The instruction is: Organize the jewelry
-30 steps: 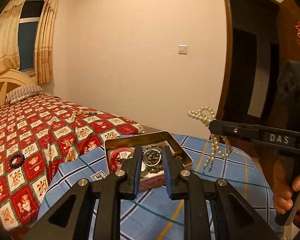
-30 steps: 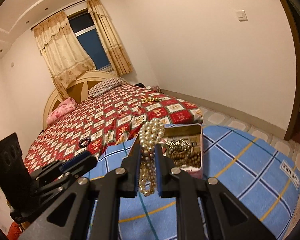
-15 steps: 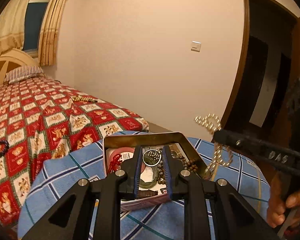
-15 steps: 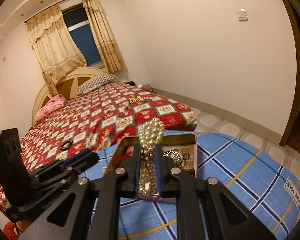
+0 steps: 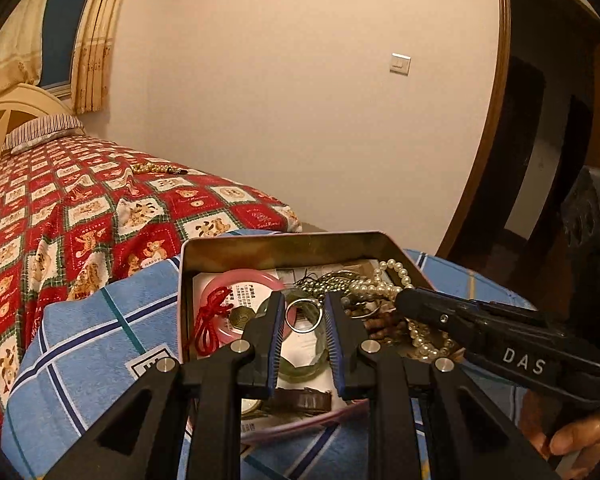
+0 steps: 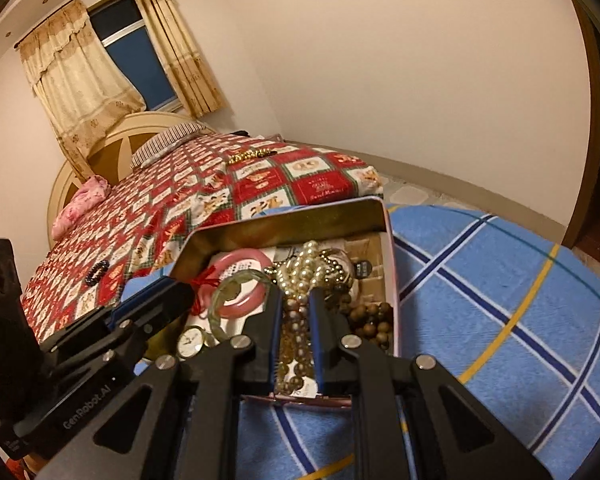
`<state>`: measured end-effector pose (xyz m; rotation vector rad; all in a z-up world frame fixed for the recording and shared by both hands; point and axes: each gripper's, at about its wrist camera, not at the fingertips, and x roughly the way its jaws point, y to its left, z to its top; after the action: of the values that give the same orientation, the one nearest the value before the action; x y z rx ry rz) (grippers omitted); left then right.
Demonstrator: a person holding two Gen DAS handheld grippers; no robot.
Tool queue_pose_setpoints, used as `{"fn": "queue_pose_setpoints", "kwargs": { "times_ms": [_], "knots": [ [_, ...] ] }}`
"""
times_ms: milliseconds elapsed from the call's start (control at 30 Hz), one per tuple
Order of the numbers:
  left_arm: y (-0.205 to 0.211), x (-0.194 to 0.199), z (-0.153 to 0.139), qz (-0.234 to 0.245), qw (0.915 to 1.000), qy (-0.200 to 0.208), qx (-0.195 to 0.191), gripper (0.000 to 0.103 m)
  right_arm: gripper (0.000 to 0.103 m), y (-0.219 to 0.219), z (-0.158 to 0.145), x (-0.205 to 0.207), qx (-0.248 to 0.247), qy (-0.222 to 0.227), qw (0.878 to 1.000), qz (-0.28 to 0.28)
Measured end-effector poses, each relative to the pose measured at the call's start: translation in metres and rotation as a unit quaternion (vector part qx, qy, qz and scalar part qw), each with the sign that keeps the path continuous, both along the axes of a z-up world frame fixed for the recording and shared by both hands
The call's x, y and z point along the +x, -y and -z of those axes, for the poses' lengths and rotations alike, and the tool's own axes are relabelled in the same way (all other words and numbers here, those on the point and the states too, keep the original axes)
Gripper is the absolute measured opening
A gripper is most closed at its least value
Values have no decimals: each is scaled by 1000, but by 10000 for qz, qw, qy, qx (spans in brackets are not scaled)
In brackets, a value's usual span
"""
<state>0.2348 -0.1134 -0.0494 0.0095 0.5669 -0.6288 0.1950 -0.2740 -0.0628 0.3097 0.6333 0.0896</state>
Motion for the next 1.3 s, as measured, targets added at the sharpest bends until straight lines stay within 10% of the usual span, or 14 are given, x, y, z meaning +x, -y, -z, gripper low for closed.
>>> {"fn": "queue_pose_setpoints", "kwargs": {
  "times_ms": [367, 433, 500, 600, 1300],
  "knots": [
    [0, 5, 5, -19, 9999, -103, 116, 22, 21, 6, 6, -1, 76, 77, 9999, 108],
    [-4, 3, 2, -33, 9998, -178, 86, 36, 21, 8, 4, -4, 61, 123, 9998, 170],
    [-7, 2, -1, -91, 9998, -140, 106, 71, 23, 11, -3, -10, 79, 268, 9993, 238],
    [-14, -10, -12, -224, 9996, 58, 132, 71, 58, 13, -13, -19, 60, 434, 9981, 442],
    [-92, -165, -14, -1278, 9885, -637, 497, 72, 58, -5, -27, -173, 135, -159, 9935, 1117]
  ]
}}
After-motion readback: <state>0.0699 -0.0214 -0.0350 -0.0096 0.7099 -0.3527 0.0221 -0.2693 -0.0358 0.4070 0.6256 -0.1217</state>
